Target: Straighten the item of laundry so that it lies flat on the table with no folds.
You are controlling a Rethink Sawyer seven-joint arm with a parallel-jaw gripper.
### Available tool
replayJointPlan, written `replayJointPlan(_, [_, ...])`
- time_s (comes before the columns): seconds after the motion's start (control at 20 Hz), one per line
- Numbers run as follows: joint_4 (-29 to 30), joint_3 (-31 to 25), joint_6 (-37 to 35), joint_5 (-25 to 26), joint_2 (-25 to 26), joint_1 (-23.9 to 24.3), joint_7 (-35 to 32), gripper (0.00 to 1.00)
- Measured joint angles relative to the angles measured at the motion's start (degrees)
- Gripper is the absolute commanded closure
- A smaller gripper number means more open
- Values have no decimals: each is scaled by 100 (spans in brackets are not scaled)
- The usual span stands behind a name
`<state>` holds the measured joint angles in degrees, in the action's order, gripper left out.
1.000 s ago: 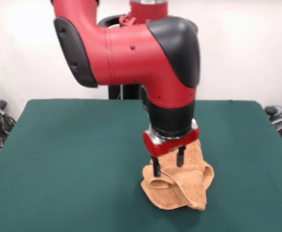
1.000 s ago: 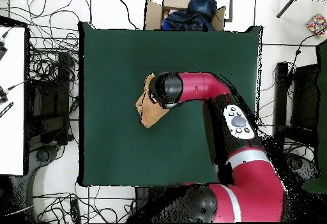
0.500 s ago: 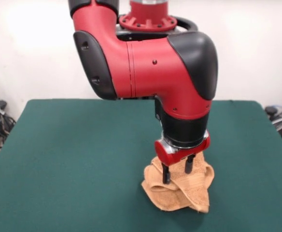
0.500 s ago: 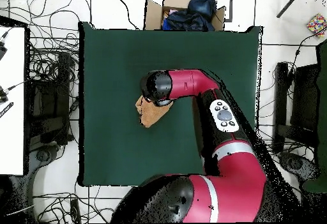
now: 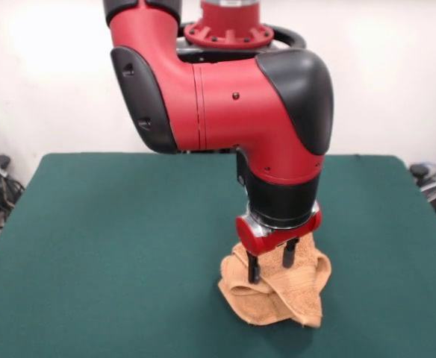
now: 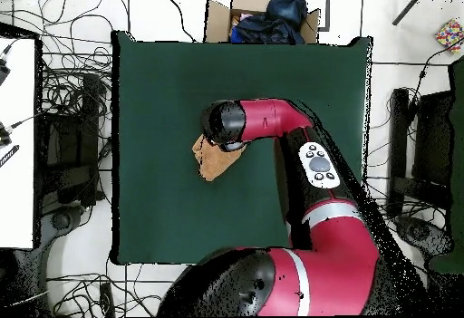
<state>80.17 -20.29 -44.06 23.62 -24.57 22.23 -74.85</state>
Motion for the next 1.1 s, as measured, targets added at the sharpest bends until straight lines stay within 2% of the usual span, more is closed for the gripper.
replayJointPlan(0.55, [-51,-1,-5,0,41,14,0,0])
replayJointPlan(1.1, [-438,0,-367,1,163,17,0,0])
